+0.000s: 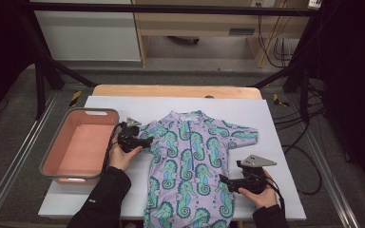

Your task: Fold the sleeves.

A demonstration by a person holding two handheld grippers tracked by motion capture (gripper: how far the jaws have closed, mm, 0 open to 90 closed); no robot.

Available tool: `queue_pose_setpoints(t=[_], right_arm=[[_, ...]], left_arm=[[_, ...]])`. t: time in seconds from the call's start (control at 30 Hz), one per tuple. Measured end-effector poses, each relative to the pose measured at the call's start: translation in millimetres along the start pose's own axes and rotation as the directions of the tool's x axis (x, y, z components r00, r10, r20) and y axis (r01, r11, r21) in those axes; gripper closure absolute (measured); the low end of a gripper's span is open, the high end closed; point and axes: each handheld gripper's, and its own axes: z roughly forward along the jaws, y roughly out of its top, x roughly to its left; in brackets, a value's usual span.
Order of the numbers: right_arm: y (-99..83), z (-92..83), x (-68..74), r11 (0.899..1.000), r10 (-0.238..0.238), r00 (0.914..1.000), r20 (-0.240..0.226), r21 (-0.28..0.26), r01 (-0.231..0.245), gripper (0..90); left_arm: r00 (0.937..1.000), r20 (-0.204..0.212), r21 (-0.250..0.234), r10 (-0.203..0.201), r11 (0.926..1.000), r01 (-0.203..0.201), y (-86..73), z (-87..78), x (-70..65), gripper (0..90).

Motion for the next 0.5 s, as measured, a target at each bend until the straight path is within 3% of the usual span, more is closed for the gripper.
queue_pose_setpoints(t=[0.17,0.3,0.5], right_arm=[[-0.7,-0.4,0.1,1.000,0.004,1.0000,-0.001,0.001,-0.004,10.2],[-0.9,-0.6,-0.5,1.000,0.007,1.0000,0.001,0.003,-0.007,10.2],[-0.6,0.4,0.2,1.000,-0.003,1.0000,-0.003,0.005,0.003,10.2]], left_arm=[[0.9996,-0.029,0.040,-0.003,0.9992,0.004,-3.2,8.1,1.3,37.1],[0.9993,-0.038,0.033,-0.008,0.9994,0.010,-3.5,10.1,2.5,39.7],[0.9978,-0.065,0.044,-0.015,0.9989,0.018,-5.6,6.0,0.9,59.3]])
